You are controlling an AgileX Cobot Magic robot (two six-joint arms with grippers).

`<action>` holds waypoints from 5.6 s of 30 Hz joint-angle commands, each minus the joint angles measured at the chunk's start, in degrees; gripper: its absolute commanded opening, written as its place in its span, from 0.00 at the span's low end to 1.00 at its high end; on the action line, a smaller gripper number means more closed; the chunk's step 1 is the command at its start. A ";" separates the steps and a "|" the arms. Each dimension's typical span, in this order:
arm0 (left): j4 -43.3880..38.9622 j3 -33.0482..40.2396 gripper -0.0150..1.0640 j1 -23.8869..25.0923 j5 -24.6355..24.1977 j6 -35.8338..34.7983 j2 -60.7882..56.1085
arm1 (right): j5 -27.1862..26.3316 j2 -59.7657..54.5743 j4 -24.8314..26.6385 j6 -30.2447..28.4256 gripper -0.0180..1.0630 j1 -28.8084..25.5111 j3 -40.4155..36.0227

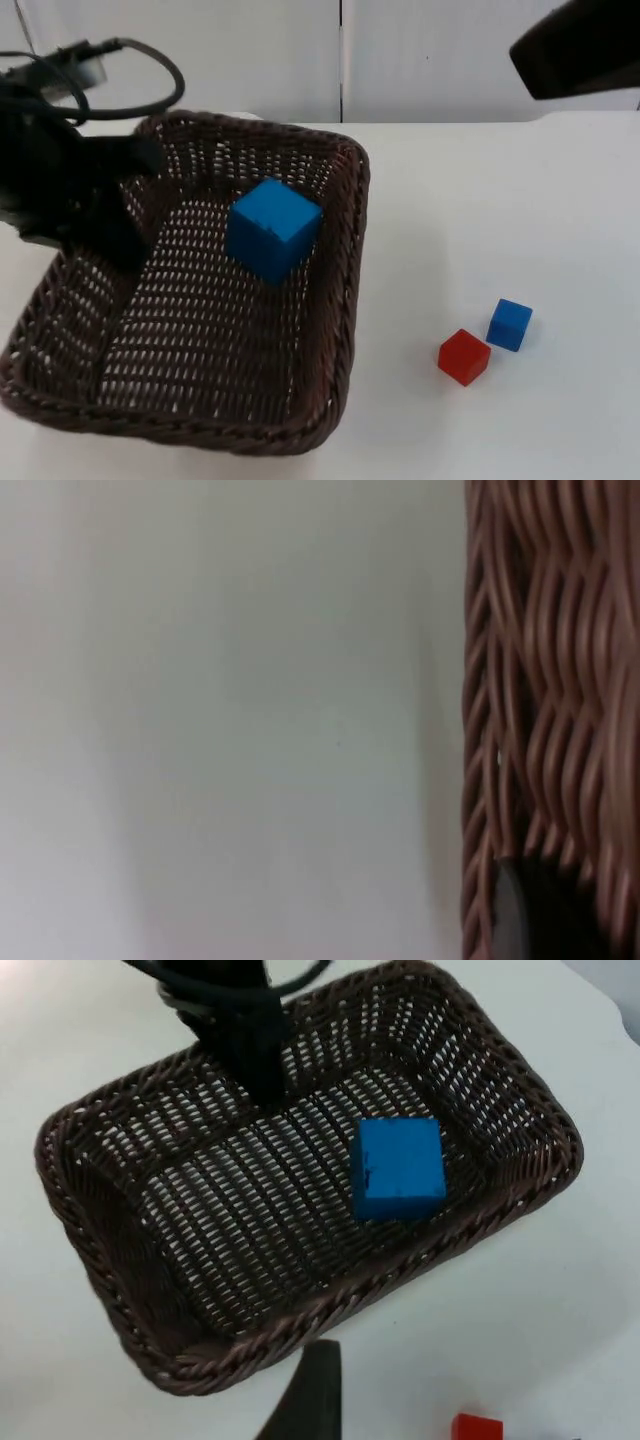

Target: Pick up the basket with the left hand and place the largest block into the basket with the right hand.

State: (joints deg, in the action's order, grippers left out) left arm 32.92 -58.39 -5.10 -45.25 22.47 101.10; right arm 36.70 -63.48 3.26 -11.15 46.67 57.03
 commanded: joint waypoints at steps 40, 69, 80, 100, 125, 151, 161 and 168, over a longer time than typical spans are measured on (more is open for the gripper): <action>17.32 -31.20 0.57 -0.40 -6.84 4.46 30.55 | -0.49 0.38 0.01 1.70 0.76 -0.22 -0.27; -2.96 -28.86 0.97 -2.64 -9.81 -3.56 15.21 | -6.56 0.46 -1.80 1.86 0.76 -0.22 -0.27; -2.71 -12.91 0.97 -4.22 -0.26 -3.29 4.34 | -6.59 0.46 -1.69 2.28 0.76 -0.22 -0.27; -2.46 13.96 0.97 -4.22 11.26 -0.27 -36.50 | -5.55 11.21 -1.57 4.72 0.76 -0.22 -8.05; -11.06 15.97 0.97 -4.22 -0.68 -1.44 -73.41 | -0.14 39.58 -1.57 6.48 0.76 -0.22 -22.99; -27.91 28.34 0.97 -4.22 -11.12 -19.18 -101.10 | 14.57 59.20 -1.67 8.74 0.76 -0.22 -24.20; -32.16 29.24 0.97 -4.11 -15.43 -23.26 -101.10 | 19.61 63.09 -1.56 9.44 0.76 -0.22 -24.20; -32.16 30.02 0.97 -4.11 -16.32 -22.83 -101.10 | 22.23 63.48 -1.67 9.44 0.76 -0.22 -24.20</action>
State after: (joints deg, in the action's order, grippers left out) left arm 1.05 -28.63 -9.09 -61.39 0.00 0.26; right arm 58.30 -0.19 1.79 -1.90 46.67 32.99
